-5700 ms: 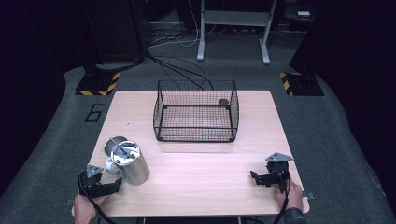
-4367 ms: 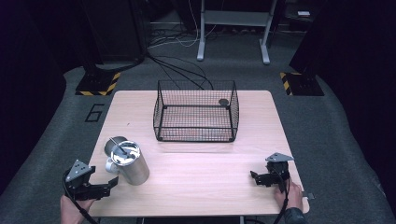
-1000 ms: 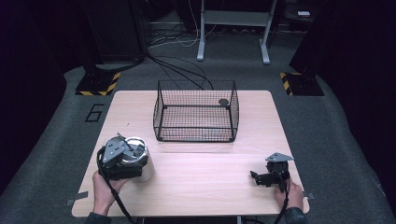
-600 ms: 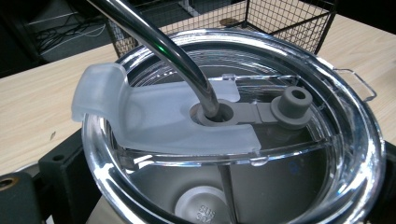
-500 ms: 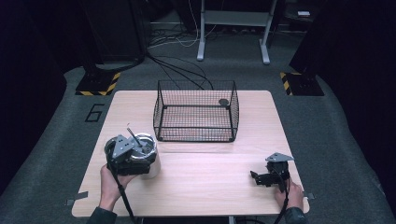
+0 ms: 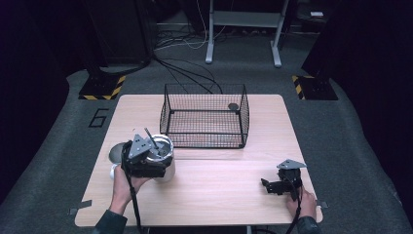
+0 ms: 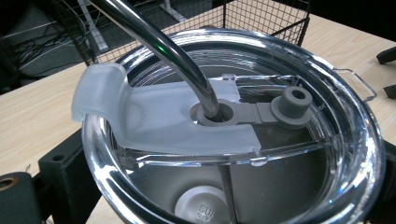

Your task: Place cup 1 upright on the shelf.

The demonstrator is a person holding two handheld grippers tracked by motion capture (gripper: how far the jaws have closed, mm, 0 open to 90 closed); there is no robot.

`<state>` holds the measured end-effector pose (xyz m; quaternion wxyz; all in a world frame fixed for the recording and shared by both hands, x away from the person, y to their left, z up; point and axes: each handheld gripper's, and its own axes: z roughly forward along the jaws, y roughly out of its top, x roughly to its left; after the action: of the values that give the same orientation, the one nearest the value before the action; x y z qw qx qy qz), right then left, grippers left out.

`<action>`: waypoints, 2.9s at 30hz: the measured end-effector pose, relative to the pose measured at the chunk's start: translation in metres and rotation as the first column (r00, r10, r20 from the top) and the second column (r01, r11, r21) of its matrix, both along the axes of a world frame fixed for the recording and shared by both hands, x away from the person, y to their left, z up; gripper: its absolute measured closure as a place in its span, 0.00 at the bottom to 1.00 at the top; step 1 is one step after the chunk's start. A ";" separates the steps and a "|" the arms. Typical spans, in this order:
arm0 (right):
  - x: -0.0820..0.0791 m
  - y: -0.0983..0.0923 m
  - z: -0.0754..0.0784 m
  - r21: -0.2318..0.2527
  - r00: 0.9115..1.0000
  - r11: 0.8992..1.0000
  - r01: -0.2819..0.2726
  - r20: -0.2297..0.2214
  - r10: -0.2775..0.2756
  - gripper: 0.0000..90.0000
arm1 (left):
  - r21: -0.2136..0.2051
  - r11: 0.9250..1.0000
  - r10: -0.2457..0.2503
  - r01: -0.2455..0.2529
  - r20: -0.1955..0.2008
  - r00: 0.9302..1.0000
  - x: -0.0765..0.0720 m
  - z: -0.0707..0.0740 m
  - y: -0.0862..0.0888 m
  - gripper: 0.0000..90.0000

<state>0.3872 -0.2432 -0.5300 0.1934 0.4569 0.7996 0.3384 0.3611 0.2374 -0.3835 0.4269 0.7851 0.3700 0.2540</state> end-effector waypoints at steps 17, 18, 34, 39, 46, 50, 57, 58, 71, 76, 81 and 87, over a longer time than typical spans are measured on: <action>0.000 0.000 0.000 0.000 1.000 1.000 -0.002 0.000 0.002 0.00 | -0.015 0.997 -0.071 0.071 -0.004 0.997 0.019 0.007 -0.032 0.04; 0.000 0.000 0.000 0.000 1.000 1.000 -0.002 0.001 0.002 0.00 | -0.011 0.997 -0.075 0.075 -0.002 0.997 0.020 0.008 -0.034 0.04; 0.000 0.000 0.000 0.001 1.000 1.000 -0.001 0.000 0.001 0.00 | -0.028 0.991 -0.130 0.130 -0.001 0.991 0.034 0.027 -0.048 0.04; 0.000 0.000 0.000 0.000 1.000 1.000 -0.001 0.000 0.001 0.00 | -0.036 0.988 -0.147 0.147 -0.008 0.989 0.036 0.034 -0.052 0.04; 0.000 0.000 0.000 0.001 1.000 1.000 -0.002 0.000 0.002 0.00 | -0.048 0.985 -0.165 0.165 0.009 0.986 0.042 0.049 -0.061 0.04; 0.000 0.000 0.000 0.000 1.000 1.000 -0.002 0.000 0.002 0.00 | -0.053 0.984 -0.171 0.171 0.015 0.985 0.047 0.056 -0.065 0.04; 0.000 0.000 0.000 0.001 1.000 1.000 -0.002 0.000 0.002 0.00 | -0.061 0.981 -0.184 0.185 0.017 0.983 0.056 0.065 -0.071 0.04; 0.000 0.000 0.000 0.001 1.000 1.000 -0.002 0.000 0.002 0.00 | -0.063 0.980 -0.187 0.188 0.013 0.982 0.058 0.067 -0.071 0.04; 0.000 0.000 0.000 0.001 1.000 1.000 -0.002 0.000 0.002 0.00 | -0.069 0.977 -0.200 0.202 0.040 0.979 0.075 0.086 -0.088 0.04; 0.000 0.000 0.000 0.001 1.000 1.000 -0.003 0.000 0.003 0.00 | -0.066 0.977 -0.199 0.202 0.044 0.979 0.083 0.091 -0.095 0.04; 0.000 0.000 0.000 0.001 1.000 1.000 -0.003 0.000 0.003 0.00 | -0.062 0.978 -0.198 0.201 0.050 0.979 0.093 0.096 -0.103 0.04; 0.000 0.000 0.000 0.001 1.000 1.000 -0.003 -0.001 0.003 0.00 | -0.060 0.979 -0.193 0.196 0.055 0.980 0.102 0.099 -0.109 0.04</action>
<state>0.3874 -0.2435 -0.5301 0.1925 0.4559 0.8001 0.3389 0.4632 0.1280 -0.2845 0.4839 0.7967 0.2891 0.2180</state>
